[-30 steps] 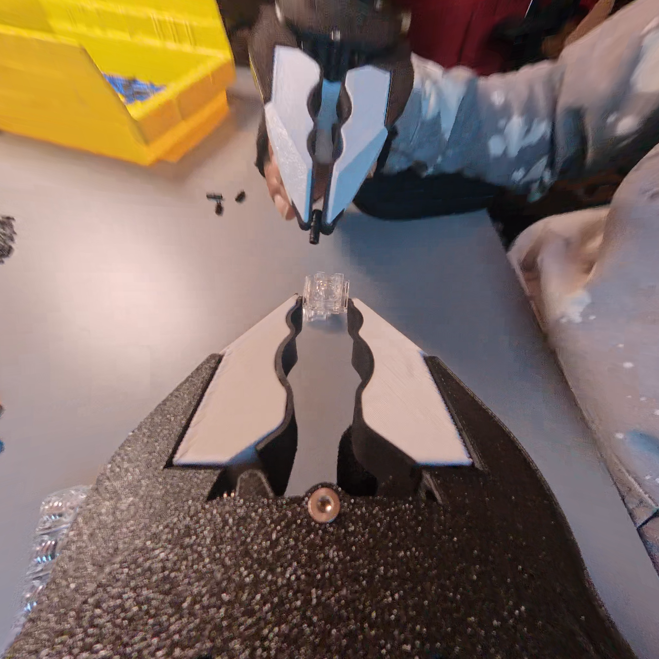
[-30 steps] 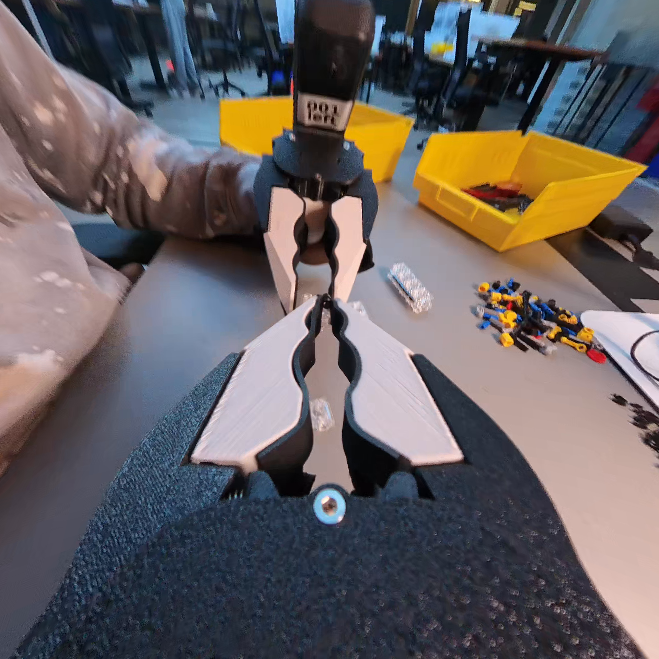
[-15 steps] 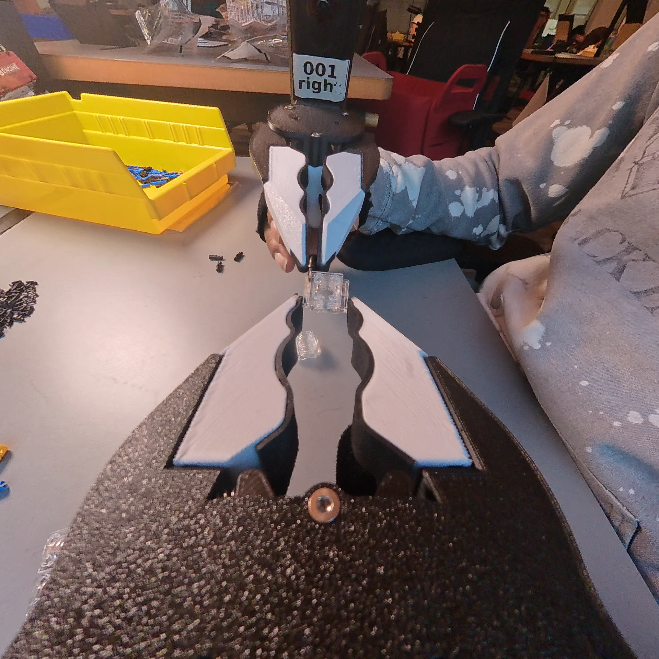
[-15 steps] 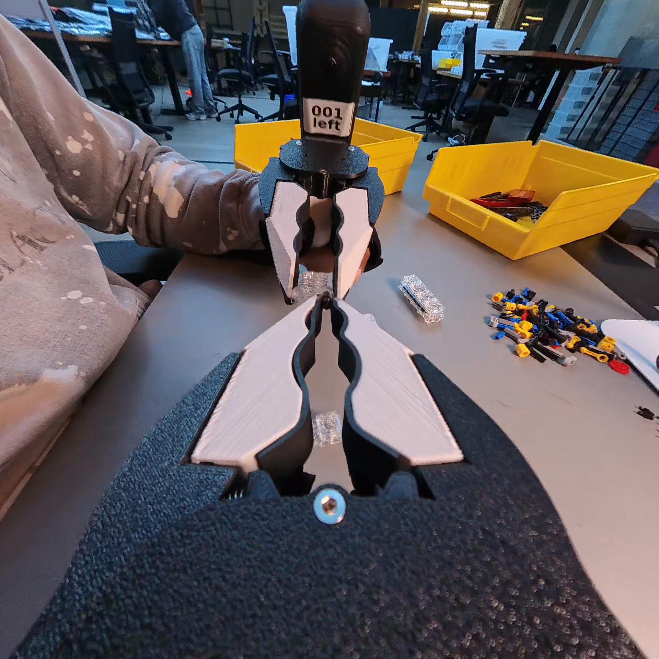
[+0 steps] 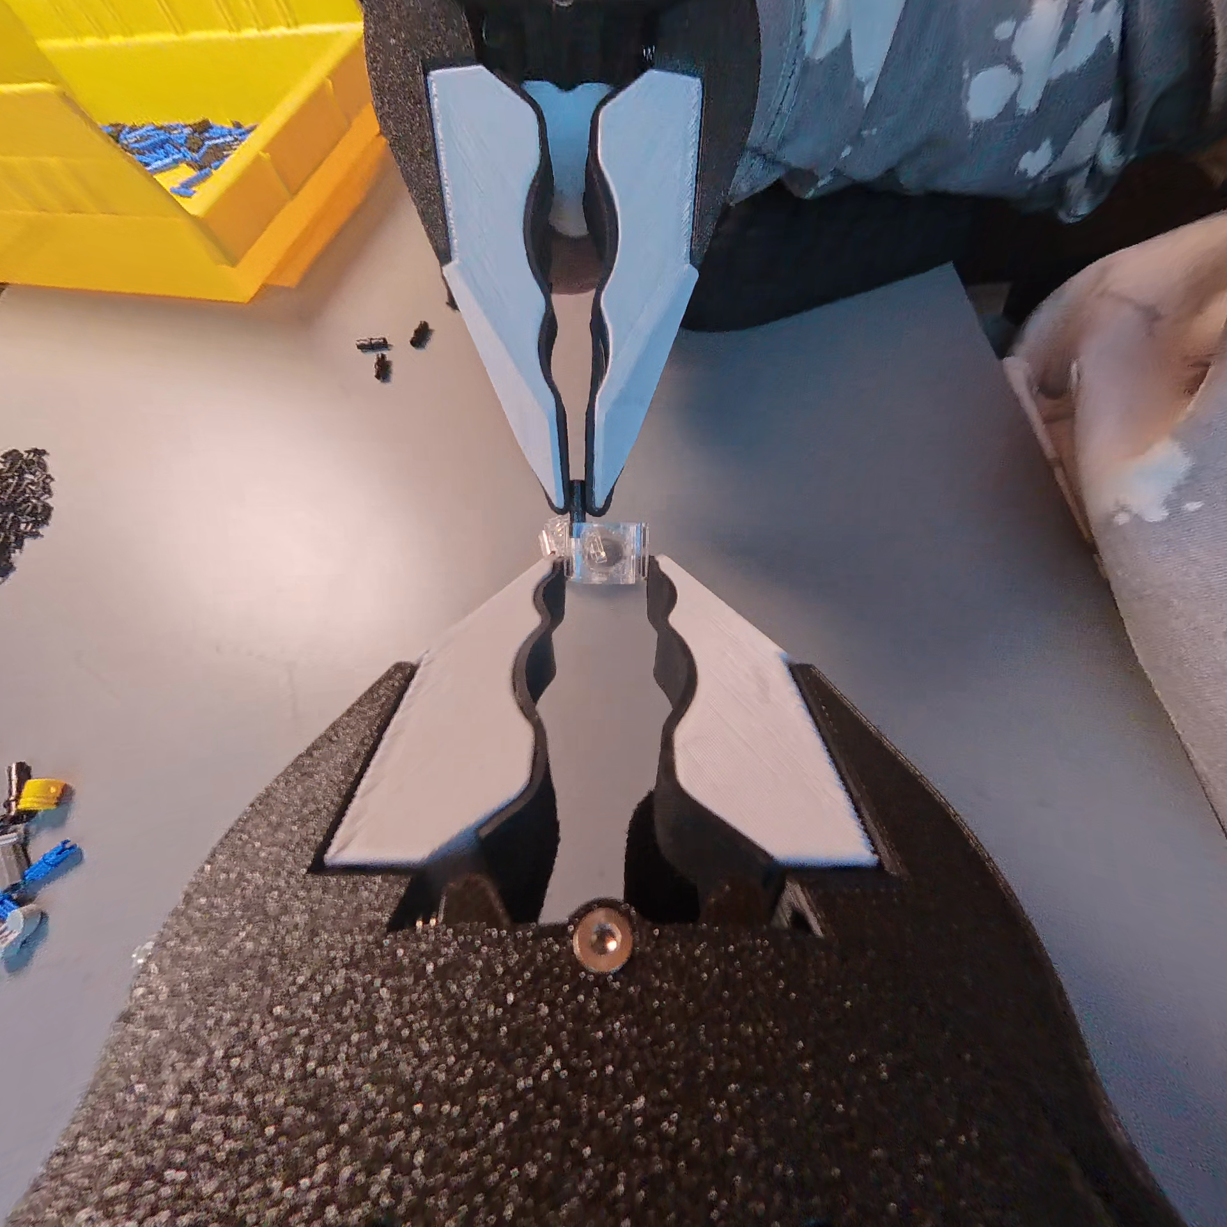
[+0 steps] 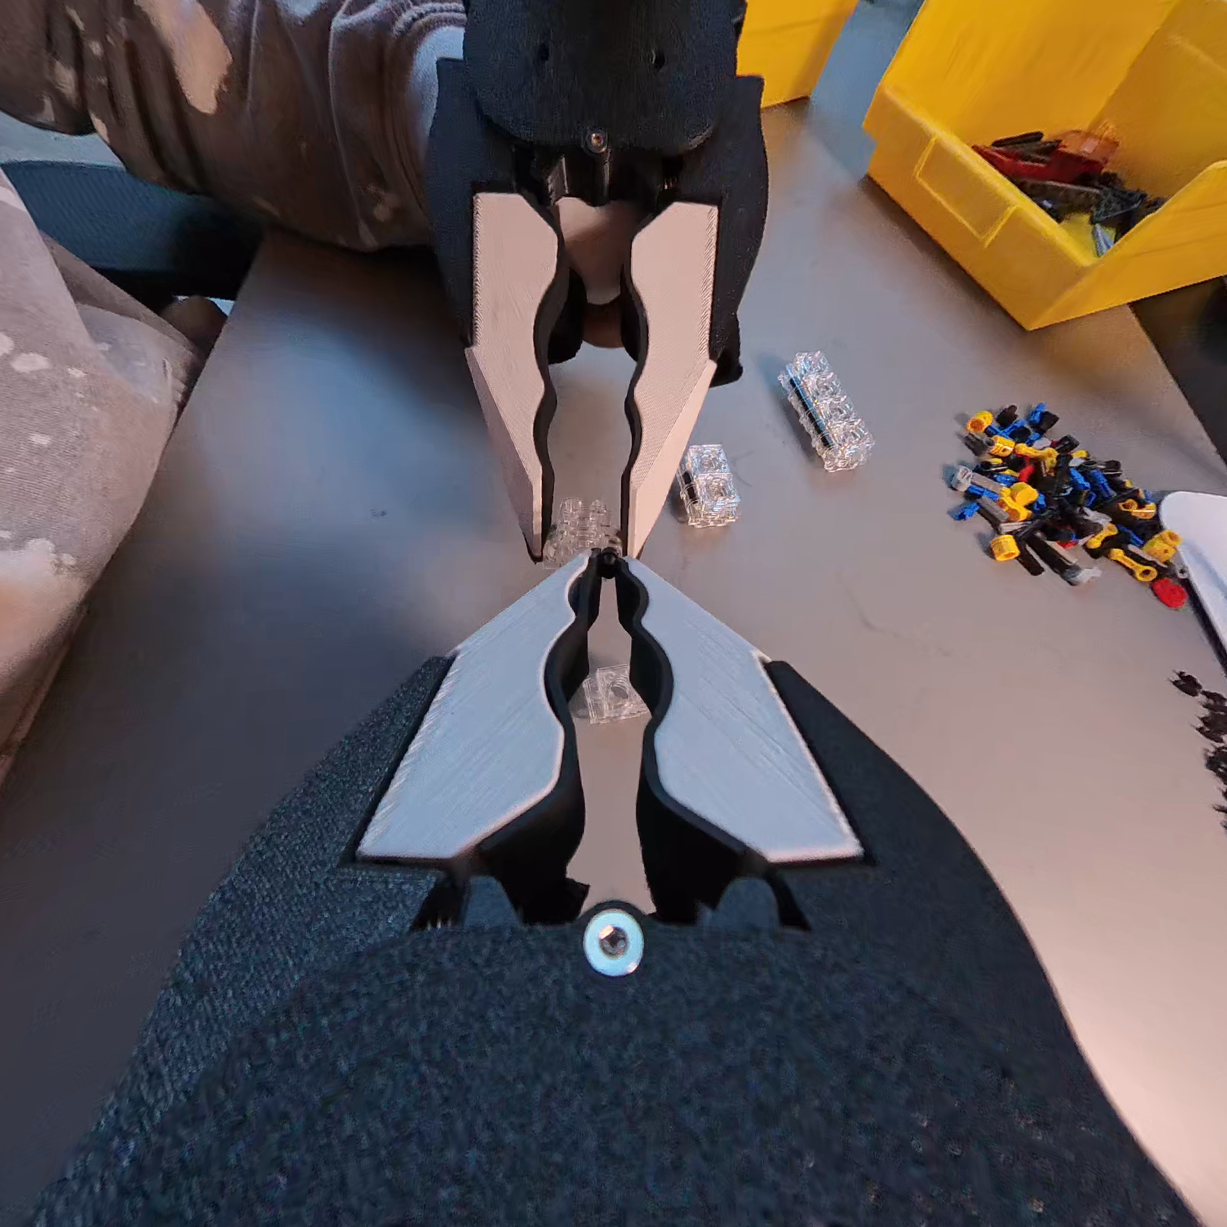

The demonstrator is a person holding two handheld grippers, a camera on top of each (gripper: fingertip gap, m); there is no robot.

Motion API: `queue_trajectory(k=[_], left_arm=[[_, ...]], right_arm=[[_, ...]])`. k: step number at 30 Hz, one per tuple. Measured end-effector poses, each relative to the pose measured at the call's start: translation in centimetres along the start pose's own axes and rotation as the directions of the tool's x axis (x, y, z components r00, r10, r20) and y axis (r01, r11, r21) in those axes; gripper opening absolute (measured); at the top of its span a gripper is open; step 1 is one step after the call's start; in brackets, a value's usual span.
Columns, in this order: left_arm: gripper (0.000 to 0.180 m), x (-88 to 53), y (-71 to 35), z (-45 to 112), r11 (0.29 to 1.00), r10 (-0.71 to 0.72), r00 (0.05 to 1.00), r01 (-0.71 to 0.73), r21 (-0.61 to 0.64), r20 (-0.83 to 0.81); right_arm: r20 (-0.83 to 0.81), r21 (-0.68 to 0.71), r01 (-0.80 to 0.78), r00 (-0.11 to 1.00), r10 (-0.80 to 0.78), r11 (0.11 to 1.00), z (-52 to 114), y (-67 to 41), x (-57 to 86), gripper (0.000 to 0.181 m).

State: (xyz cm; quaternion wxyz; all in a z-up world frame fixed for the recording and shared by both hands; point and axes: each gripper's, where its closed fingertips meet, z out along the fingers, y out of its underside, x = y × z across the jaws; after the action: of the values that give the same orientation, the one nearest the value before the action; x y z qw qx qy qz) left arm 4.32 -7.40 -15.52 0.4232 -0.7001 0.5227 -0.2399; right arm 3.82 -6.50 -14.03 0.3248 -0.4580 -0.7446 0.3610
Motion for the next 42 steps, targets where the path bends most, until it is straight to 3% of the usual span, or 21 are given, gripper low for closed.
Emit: queue_trajectory(k=[6, 9, 14, 17, 23, 29, 42], left_arm=[[0.021, 0.8, 0.9, 1.1, 0.999, -0.028, 0.999, 0.026, -0.025, -0.042], [0.022, 0.2, 0.1, 0.5, 0.983, -0.164, 0.981, 0.171, 0.060, -0.107], [0.022, -0.8, -1.9, -2.0, 0.876, -0.375, 0.883, 0.437, 0.204, -0.282], [0.022, -0.1, -2.9, -2.6, 0.826, -0.413, 0.819, 0.521, 0.214, -0.399], [0.021, 1.5, -3.4, -2.5, 0.795, -0.447, 0.739, 0.586, 0.155, -0.504], [0.021, 1.3, -4.1, -3.1, 0.728, -0.481, 0.657, 0.669, 0.154, -0.581], [0.021, 1.8, -4.0, -2.9, 0.711, -0.513, 0.610, 0.696, 0.098, -0.604]], right_arm=[[0.051, -0.025, -0.044, 0.998, 0.045, 0.999, 0.9, 0.5, -0.7, 0.003], [-0.033, 0.044, -0.004, 0.999, 0.005, 0.999, 0.6, -0.7, 0.3, 0.007], [-0.103, 0.182, 0.088, 0.992, -0.070, 0.979, -0.9, -3.2, 0.8, 0.048], [-0.195, 0.099, 0.261, 0.951, -0.239, 0.960, 0.1, -3.1, 0.5, 0.056], [-0.291, -0.023, 0.475, 0.839, -0.461, 0.880, 1.1, -3.6, -0.1, 0.034], [-0.317, -0.019, 0.459, 0.840, -0.441, 0.888, 0.8, -4.1, 0.1, 0.030], [-0.270, -0.008, 0.417, 0.875, -0.403, 0.909, 1.1, -3.7, -0.7, 0.028]])
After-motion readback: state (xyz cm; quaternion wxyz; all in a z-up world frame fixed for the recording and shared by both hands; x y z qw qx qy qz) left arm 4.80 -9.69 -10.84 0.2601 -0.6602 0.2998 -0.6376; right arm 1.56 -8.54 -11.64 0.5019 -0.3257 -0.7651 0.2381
